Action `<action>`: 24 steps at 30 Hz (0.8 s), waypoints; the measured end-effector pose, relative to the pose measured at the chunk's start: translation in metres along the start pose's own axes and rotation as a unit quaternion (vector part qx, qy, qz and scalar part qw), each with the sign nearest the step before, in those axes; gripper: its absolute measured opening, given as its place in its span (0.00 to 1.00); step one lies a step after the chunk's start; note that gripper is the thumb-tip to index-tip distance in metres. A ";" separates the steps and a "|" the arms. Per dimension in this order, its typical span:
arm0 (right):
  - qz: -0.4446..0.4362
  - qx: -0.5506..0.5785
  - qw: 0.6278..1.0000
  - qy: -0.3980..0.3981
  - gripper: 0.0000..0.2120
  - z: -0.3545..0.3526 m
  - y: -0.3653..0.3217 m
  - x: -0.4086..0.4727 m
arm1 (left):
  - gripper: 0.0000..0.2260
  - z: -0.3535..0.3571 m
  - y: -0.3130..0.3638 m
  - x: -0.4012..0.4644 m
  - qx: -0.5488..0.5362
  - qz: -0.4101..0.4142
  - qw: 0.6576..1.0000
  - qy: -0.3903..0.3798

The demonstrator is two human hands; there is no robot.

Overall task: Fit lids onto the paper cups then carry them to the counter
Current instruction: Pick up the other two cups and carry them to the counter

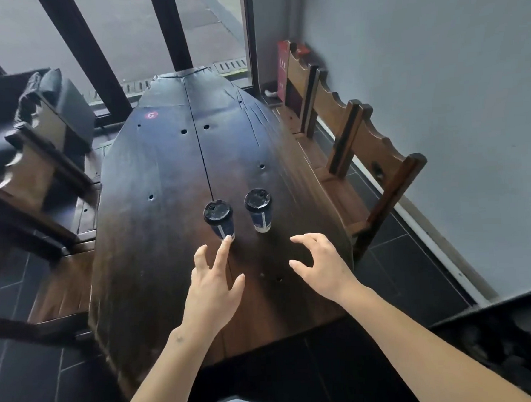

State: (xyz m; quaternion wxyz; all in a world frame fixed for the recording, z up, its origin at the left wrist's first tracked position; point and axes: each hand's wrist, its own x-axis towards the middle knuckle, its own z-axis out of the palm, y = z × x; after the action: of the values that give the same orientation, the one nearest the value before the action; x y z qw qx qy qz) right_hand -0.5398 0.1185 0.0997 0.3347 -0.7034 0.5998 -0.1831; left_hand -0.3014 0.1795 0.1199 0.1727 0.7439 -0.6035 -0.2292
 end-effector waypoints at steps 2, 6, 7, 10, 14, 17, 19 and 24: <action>0.002 -0.005 1.000 -0.002 0.24 0.003 -0.008 0.019 | 0.35 -0.002 -0.010 0.020 0.001 -0.003 1.000 -0.006; 0.010 -0.027 1.000 -0.005 0.24 0.010 -0.027 0.060 | 0.34 -0.010 -0.035 0.060 -0.005 -0.016 1.000 -0.016; 0.013 -0.029 0.999 -0.005 0.24 0.012 -0.032 0.070 | 0.34 -0.013 -0.041 0.069 -0.006 -0.018 1.000 -0.020; 0.020 -0.034 0.999 -0.011 0.24 0.019 -0.042 0.092 | 0.34 -0.020 -0.055 0.090 -0.009 -0.025 0.999 -0.025; 0.036 -0.049 0.998 -0.028 0.24 0.028 -0.045 0.113 | 0.32 -0.023 -0.071 0.110 -0.014 -0.049 0.998 -0.020; 0.036 -0.063 0.997 -0.035 0.24 0.030 -0.043 0.131 | 0.31 -0.020 -0.080 0.126 -0.021 -0.057 0.998 -0.014; 0.028 -0.075 0.996 -0.037 0.25 0.031 -0.039 0.145 | 0.30 -0.016 -0.083 0.136 -0.016 -0.060 0.998 -0.010; 0.012 -0.102 0.993 -0.054 0.26 0.030 -0.022 0.183 | 0.26 -0.004 -0.083 0.161 -0.018 -0.057 0.998 -0.001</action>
State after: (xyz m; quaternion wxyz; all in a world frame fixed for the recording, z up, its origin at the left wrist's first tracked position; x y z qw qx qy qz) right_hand -0.4649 -0.0491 0.0671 0.2958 -0.7354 0.6045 -0.0788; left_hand -0.2045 0.0400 0.0571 0.1723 0.7734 -0.5563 -0.2506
